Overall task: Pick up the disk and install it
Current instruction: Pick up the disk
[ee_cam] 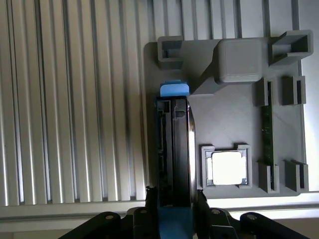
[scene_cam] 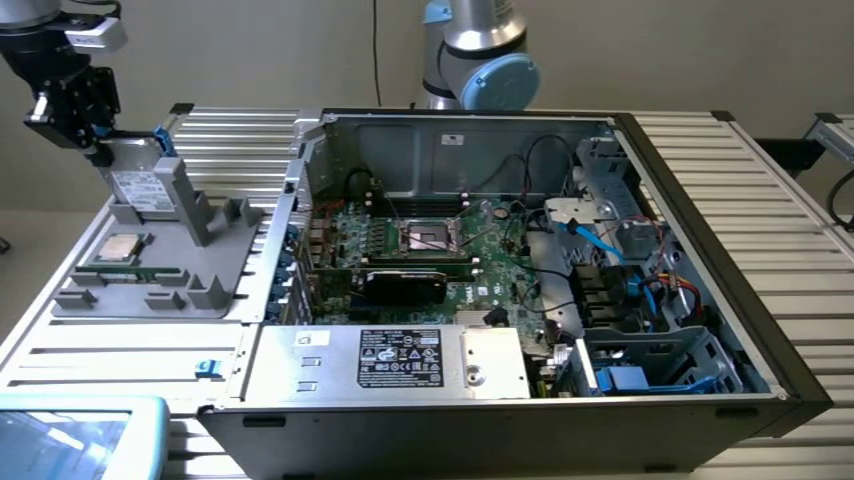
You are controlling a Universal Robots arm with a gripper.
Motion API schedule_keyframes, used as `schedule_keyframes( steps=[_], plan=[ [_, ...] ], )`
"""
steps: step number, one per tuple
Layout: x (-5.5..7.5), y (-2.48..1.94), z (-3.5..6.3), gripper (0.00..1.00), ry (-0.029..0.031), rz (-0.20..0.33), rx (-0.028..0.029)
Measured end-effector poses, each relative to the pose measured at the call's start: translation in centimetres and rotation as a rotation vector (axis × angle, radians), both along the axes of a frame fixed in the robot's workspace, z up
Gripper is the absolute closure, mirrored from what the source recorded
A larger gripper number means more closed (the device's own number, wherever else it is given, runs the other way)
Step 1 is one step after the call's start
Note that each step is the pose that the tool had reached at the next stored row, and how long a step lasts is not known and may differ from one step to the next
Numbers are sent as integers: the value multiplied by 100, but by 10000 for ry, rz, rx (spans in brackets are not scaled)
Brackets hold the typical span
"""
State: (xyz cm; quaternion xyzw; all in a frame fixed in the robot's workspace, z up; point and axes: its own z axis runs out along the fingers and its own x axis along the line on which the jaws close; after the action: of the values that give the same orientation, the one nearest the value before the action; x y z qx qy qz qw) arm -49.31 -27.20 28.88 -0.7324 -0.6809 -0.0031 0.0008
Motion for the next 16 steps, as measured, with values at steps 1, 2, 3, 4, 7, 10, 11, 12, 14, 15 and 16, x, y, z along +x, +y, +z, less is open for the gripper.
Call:
schedule_keyframes(
  steps=[1,2,3,4,7,10,11,12,14,15,16],
  plan=[
    [0,0,0,62,0,-1,0],
    [0,0,0,62,0,-7,0],
    [0,0,0,62,0,-14,0],
    [0,0,0,62,0,-21,0],
    [0,0,0,62,-1,-53,-2],
    [0,0,0,62,-1,-69,-10],
    [0,0,-1,62,-1,-72,-14],
    [0,0,-1,62,-2,-75,-19],
    [0,0,-1,62,-1,-79,-33],
    [0,0,0,62,-1,-80,-36],
    [0,0,-1,62,-1,-80,-37]
  ],
)
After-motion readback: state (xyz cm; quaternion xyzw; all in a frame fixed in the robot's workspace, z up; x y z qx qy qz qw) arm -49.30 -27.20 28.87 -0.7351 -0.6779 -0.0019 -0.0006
